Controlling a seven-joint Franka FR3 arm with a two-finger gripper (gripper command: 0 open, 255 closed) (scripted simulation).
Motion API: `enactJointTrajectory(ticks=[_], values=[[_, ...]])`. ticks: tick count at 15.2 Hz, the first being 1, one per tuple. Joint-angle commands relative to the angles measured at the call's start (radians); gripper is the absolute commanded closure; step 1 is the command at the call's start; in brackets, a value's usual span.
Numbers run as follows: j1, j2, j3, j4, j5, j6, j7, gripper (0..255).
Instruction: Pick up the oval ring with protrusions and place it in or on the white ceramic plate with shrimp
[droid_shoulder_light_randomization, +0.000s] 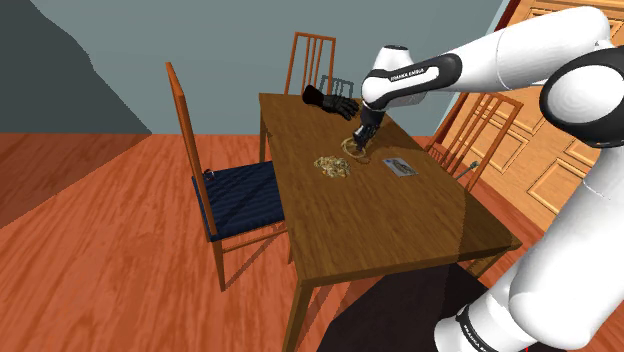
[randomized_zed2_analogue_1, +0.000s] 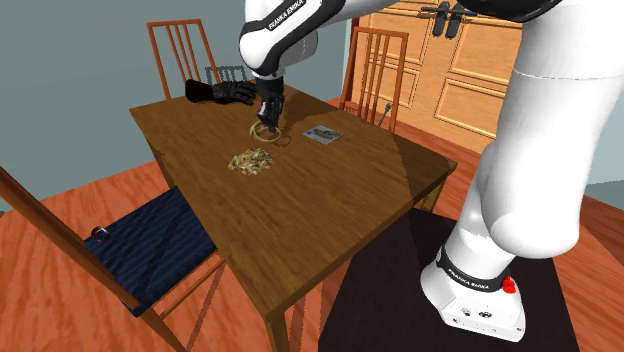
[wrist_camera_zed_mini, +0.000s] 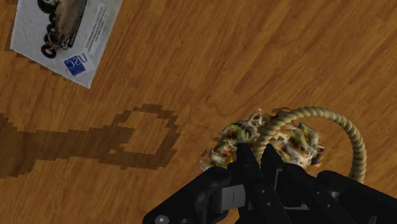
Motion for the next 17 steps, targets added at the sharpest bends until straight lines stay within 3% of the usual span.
enactJointTrajectory(ticks=[1,5,17], values=[[0.002,0.067,0.007,0.092,0.018,-0.028,0.003,255],[-0.004,0.204,0.021,0.287,0.049,-0.089,0.006,255],[-0.01,0.272,0.031,0.214,0.067,0.051,-0.001,255]])
